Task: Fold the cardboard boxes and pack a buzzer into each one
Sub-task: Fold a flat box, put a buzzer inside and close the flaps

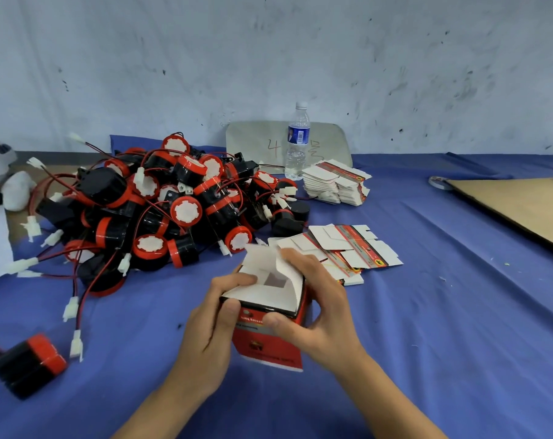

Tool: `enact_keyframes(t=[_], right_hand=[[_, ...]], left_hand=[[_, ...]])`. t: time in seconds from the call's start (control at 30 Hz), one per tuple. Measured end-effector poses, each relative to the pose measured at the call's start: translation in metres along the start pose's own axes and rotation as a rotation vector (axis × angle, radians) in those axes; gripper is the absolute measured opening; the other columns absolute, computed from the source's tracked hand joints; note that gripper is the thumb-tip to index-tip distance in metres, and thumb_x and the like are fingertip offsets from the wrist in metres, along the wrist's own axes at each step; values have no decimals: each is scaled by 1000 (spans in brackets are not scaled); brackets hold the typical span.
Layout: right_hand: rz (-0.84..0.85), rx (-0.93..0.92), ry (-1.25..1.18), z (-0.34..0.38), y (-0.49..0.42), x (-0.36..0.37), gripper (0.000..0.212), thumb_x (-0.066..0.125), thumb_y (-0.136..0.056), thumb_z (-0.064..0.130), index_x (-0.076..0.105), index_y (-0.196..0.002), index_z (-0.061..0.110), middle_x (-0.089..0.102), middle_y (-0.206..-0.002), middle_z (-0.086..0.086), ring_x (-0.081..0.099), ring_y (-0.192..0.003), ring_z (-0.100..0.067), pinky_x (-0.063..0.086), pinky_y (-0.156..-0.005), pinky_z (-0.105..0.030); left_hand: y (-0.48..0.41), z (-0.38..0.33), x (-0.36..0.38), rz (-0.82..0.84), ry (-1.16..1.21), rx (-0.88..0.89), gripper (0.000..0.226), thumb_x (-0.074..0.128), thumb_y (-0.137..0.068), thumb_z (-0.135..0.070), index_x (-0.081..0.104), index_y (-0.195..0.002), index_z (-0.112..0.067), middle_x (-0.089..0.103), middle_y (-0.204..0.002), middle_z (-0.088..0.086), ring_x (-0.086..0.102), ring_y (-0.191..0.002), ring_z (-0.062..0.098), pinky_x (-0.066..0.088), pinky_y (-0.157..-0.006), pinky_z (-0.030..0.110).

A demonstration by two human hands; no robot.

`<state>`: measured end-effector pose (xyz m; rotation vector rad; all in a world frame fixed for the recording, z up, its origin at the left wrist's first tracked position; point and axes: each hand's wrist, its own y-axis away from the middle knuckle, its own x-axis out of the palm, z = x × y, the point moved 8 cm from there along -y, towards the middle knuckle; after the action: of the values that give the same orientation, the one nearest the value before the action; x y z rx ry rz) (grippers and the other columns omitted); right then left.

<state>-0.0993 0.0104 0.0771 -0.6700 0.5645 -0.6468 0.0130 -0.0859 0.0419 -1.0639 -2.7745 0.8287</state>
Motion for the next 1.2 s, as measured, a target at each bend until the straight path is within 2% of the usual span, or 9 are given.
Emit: enact_keyframes(t=[0.2, 0.33, 0.47, 0.57, 0.63, 0.73, 0.8, 1.1, 1.2], right_hand=[[-2, -30, 16, -3, 4, 8, 44, 76, -73, 47, 63, -101, 15, 62, -113, -1, 59, -107, -10, 51, -79, -24], [-107, -43, 145, -3, 9, 5, 47, 73, -74, 49, 66, -96, 9, 65, -108, -3, 59, -100, -4, 51, -75, -19], [-176, -72, 181, 2, 10, 2, 43, 57, -86, 58, 60, -99, 17, 63, -113, -5, 59, -100, -6, 50, -69, -18], [-131, 41, 0, -5, 10, 6, 26, 48, -91, 48, 59, -95, 25, 63, -114, 6, 60, -98, -8, 46, -65, -17], [-68, 254, -285, -18, 9, 13, 12, 54, -90, 38, 59, -87, 28, 65, -110, 10, 62, -101, -10, 49, -65, -19], [81, 520, -567, -38, 9, 22, 23, 70, -79, 25, 55, -96, 30, 63, -111, -10, 66, -97, -20, 54, -66, -28], [174, 586, -566, -43, 10, 23, 48, 73, -75, 25, 53, -117, 36, 68, -109, -8, 68, -92, -20, 54, -71, -29], [211, 520, -428, -45, 11, 28, 25, 61, -86, 16, 65, -111, 19, 70, -92, 6, 66, -87, -9, 51, -70, -21], [216, 523, -435, -47, 12, 28, 43, 58, -88, 18, 57, -130, 20, 70, -106, 5, 64, -98, -9, 51, -78, -23]], left_hand=[[-1, 4, -6, -98, 39, -27, 23, 37, -99, -44, 47, -102, -63, 65, -116, -4, 66, -80, 2, 50, -61, 12], [-2, -2, -3, -96, -65, 28, 17, 40, -96, -54, 43, -110, -63, 59, -125, -25, 63, -94, -2, 47, -70, 8], [4, 7, 14, 36, 4, -55, 69, 59, -75, -74, 22, -134, -65, 51, -125, -38, 56, -111, -10, 46, -78, 5], [7, 12, 18, 76, -50, -75, 116, 81, -58, -59, 1, -141, -64, 45, -130, -41, 54, -114, -11, 52, -77, 11], [4, 9, 11, 40, -164, -31, 124, 82, -54, -51, -4, -143, -61, 43, -136, -34, 53, -120, -3, 55, -88, 25], [-3, -5, 3, 8, -392, 133, 121, 77, -56, -49, -1, -148, -50, 32, -142, -31, 43, -130, 12, 50, -96, 47], [-5, -12, 6, 35, -502, 215, 111, 74, -56, -51, 13, -147, -39, 24, -140, -37, 31, -132, 0, 46, -97, 56], [-3, -16, 14, 79, -629, 311, 96, 69, -60, -50, 29, -141, -20, 35, -138, -8, 15, -132, -13, 48, -91, 58], [-4, -15, 14, 73, -615, 315, 95, 68, -61, -51, 29, -141, -18, 35, -140, -7, 16, -133, -12, 49, -90, 57]])
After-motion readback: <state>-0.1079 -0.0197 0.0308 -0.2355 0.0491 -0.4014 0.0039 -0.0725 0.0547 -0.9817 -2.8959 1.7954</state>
